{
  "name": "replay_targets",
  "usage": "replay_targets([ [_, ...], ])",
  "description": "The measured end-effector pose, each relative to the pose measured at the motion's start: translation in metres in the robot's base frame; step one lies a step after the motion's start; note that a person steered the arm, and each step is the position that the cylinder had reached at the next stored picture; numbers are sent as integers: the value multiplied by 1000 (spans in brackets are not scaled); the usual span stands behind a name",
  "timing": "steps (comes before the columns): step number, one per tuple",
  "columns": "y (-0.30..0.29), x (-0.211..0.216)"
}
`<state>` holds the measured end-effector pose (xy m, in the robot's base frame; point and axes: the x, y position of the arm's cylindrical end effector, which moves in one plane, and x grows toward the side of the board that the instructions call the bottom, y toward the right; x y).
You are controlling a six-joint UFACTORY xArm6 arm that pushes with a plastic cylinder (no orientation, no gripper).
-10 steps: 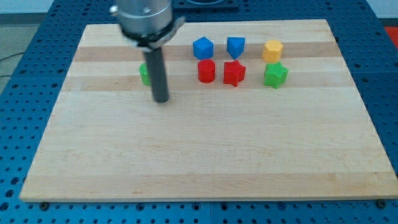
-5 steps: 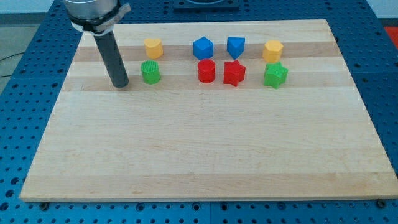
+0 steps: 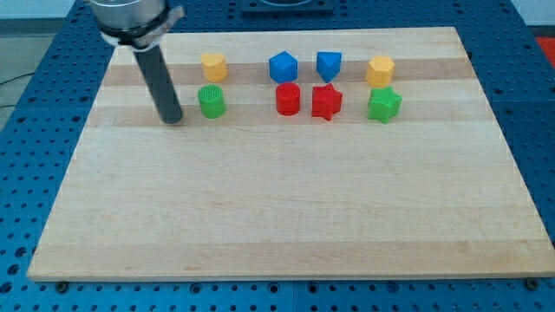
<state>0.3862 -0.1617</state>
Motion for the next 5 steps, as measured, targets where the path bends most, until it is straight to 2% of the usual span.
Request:
replay_targets([
  [1,31,-20],
  [3,75,-15],
  [4,76,-12],
  [5,-23,-14],
])
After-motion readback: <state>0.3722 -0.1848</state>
